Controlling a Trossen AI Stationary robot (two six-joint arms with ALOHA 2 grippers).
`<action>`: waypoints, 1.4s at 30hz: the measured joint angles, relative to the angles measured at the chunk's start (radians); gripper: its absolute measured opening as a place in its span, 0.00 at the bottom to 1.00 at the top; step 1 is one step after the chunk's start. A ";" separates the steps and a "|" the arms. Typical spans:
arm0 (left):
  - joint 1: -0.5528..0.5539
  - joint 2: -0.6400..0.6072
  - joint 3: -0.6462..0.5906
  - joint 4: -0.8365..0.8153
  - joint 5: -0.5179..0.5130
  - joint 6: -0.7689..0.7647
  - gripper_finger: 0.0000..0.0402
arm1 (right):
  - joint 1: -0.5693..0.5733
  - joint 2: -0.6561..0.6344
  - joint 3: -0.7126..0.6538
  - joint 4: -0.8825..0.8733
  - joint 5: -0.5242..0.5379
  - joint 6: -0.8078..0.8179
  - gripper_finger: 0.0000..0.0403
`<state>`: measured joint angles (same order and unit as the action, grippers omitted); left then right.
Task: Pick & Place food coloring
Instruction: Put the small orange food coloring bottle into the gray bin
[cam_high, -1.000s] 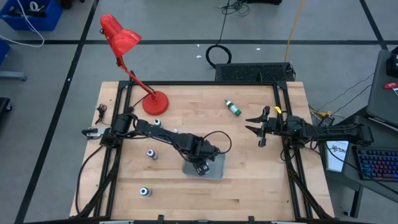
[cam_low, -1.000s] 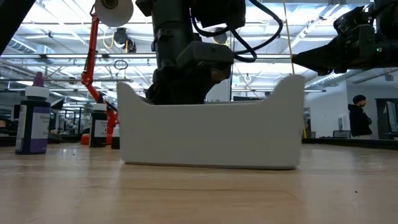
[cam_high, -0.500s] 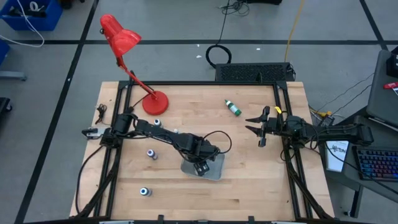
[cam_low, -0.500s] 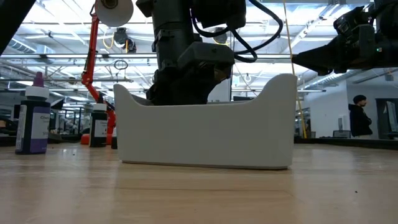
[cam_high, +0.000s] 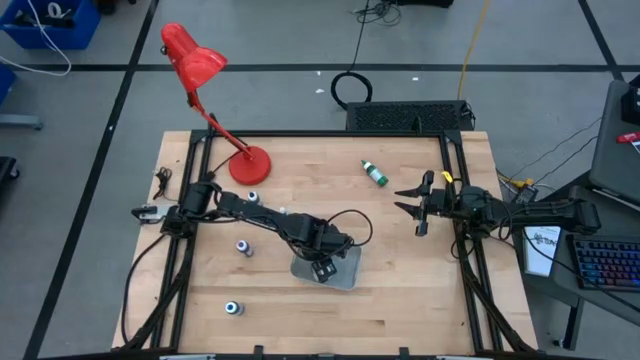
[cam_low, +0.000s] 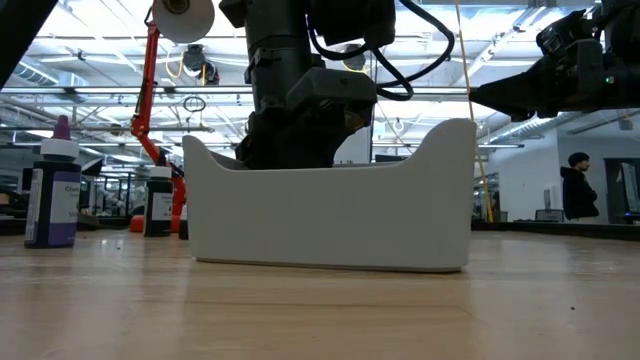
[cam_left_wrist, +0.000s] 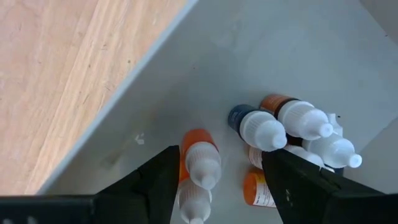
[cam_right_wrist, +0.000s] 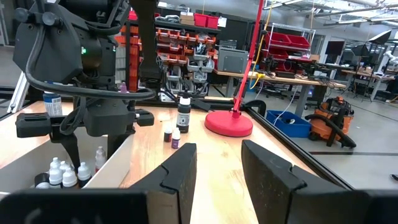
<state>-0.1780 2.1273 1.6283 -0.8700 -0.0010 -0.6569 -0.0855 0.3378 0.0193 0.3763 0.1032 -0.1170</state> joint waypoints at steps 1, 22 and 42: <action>0.000 0.000 0.000 0.000 0.000 0.000 0.57 | 0.000 0.000 0.000 0.000 0.000 0.000 0.29; 0.001 -0.001 0.000 -0.016 -0.002 0.008 0.56 | 0.000 0.000 0.000 0.000 0.000 0.000 0.29; 0.001 -0.001 0.001 -0.016 -0.002 0.005 0.29 | 0.000 0.000 0.000 0.000 0.000 0.000 0.29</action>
<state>-0.1768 2.1260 1.6291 -0.8864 -0.0029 -0.6521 -0.0856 0.3378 0.0193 0.3763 0.1031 -0.1173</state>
